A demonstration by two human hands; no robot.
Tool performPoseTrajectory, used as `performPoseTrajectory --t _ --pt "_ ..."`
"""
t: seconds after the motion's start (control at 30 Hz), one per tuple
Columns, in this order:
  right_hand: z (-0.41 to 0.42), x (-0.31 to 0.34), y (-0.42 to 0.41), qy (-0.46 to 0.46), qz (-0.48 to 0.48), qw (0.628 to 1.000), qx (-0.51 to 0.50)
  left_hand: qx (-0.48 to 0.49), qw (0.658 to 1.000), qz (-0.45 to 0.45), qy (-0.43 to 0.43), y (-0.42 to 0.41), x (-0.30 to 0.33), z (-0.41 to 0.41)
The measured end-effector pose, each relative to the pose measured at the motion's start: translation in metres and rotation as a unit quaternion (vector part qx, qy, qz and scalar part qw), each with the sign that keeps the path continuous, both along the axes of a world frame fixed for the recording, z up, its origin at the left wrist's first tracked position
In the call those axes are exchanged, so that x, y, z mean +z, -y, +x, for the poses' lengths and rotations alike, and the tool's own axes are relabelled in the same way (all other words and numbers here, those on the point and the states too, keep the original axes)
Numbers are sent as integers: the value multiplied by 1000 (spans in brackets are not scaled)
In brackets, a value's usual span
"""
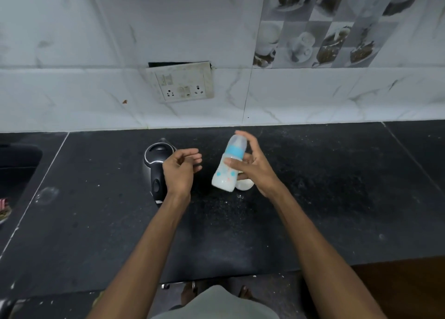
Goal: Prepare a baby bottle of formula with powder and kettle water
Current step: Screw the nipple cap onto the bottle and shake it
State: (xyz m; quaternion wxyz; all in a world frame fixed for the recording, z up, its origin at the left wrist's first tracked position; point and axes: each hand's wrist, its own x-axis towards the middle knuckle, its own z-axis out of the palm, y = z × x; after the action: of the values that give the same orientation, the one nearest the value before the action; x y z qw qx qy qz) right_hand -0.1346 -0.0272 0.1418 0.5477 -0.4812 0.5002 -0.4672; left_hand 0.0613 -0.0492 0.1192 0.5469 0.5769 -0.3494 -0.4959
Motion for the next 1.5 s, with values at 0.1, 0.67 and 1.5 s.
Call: performPoseTrajectory --t 0.1,0.67,1.5 --pt "2 -5 -2 7 3 1000 -30 -5 1000 2 -6 0 -1 0" --pt "7 -20 15 -35 217 966 -133 -174 983 43 -40 -12 13 -15" --pt "3 -19 11 169 189 965 -62 -218 959 113 -141 -5 3 -11"
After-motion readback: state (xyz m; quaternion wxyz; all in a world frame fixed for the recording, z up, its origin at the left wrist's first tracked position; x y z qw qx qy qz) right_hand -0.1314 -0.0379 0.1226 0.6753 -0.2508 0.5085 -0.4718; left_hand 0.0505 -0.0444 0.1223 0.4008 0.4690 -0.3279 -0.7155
